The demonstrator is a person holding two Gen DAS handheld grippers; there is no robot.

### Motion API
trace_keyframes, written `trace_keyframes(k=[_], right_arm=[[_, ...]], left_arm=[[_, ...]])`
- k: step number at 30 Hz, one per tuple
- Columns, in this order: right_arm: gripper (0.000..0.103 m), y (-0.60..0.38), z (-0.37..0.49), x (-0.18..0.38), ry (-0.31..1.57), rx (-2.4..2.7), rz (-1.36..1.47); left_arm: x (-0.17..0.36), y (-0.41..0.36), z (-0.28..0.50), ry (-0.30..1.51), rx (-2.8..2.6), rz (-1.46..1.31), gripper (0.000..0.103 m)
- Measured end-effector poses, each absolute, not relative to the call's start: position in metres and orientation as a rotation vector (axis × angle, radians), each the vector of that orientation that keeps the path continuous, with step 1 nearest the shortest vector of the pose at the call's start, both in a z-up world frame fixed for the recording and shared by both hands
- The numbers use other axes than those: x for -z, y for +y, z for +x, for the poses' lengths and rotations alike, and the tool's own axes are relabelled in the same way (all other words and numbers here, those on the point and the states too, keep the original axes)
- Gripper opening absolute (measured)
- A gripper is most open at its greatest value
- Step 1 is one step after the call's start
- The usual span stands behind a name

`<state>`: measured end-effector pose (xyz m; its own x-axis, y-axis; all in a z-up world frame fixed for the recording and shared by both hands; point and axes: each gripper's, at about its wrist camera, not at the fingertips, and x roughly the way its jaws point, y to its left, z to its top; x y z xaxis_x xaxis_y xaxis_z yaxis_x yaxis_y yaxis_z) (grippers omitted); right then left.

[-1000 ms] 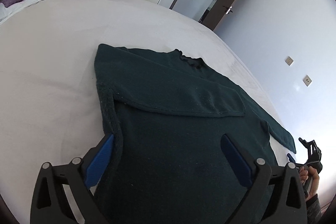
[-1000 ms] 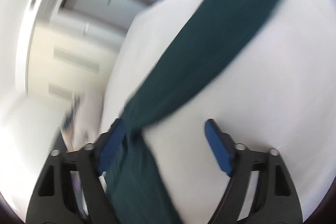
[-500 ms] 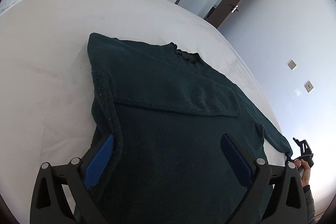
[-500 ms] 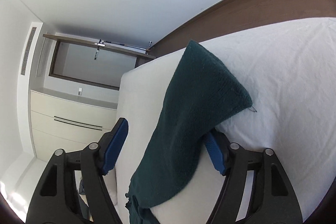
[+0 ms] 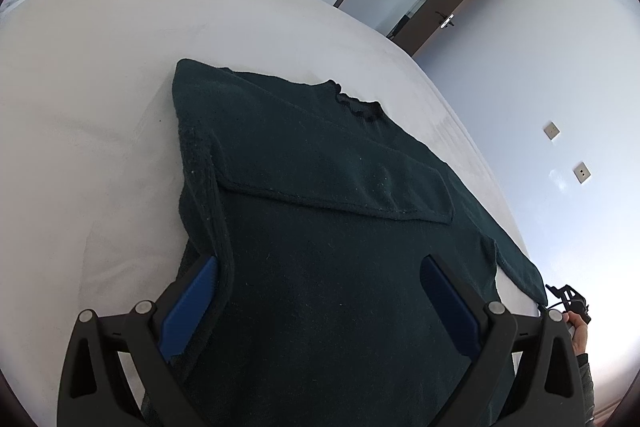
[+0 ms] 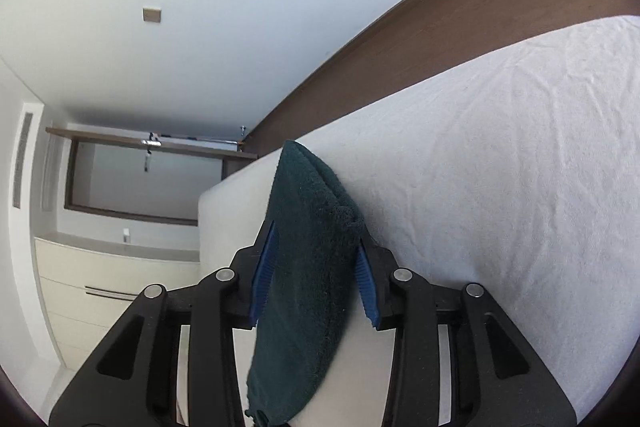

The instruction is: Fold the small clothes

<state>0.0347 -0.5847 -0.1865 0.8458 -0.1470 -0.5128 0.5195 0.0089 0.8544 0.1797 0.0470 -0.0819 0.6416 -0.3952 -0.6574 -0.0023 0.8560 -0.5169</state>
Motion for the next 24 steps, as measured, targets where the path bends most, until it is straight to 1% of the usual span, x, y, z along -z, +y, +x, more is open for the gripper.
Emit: trace_keyframes(k=[3,6,8,13,14,17,18,21,24], right_arm=[[0.036,-0.585,0.041,0.186,0.327,0.507,1.481],[0.036,-0.583,0.032,0.187,0.225,0.502,1.531],[0.035,-0.582,0.026,0.185,0.189,0.506,1.526],[0.034,-0.582,0.046,0.18,0.217,0.476,1.473],[0.03,-0.581,0.054,0.18,0.228,0.463,1.458],[0.016,-0.577,0.08,0.168,0.28,0.432,1.397],[0.015,-0.566,0.092,0.162,0.295,0.42,1.366],[0.015,-0.524,0.125,0.122,0.366,0.332,1.169],[0.015,-0.435,0.173,0.078,0.462,0.15,0.915]], left_arm=[[0.083,0.042,0.179,0.857,0.237,-0.507,0.101],[0.081,0.039,0.18,0.854,0.243,-0.499,0.101],[0.079,0.04,0.18,0.85,0.245,-0.502,0.101],[0.071,0.043,0.184,0.834,0.258,-0.533,0.101],[0.071,0.042,0.185,0.838,0.26,-0.532,0.101],[0.07,0.039,0.193,0.85,0.276,-0.533,0.101],[0.069,0.037,0.196,0.852,0.284,-0.534,0.101],[0.065,0.029,0.207,0.856,0.322,-0.542,0.101],[0.063,0.02,0.22,0.855,0.385,-0.604,0.101]])
